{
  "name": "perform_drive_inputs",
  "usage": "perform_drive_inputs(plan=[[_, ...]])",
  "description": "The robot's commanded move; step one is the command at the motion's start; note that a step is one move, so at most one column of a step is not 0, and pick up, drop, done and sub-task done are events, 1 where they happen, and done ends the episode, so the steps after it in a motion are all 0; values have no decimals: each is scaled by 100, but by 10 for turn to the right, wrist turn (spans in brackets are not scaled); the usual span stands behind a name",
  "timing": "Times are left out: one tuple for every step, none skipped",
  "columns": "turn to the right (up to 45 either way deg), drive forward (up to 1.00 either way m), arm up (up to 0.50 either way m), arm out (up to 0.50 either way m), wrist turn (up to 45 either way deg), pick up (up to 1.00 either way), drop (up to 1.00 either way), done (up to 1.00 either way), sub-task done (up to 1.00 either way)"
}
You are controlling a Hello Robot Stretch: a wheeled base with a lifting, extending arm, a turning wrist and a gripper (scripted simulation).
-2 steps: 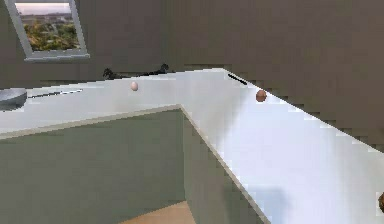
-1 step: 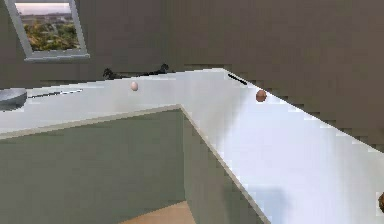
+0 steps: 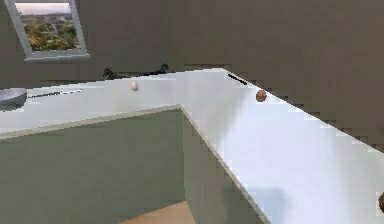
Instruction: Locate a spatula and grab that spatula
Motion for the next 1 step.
perform_drive_inputs(plan=[[0,0,0,0,0,0,0,100,0]])
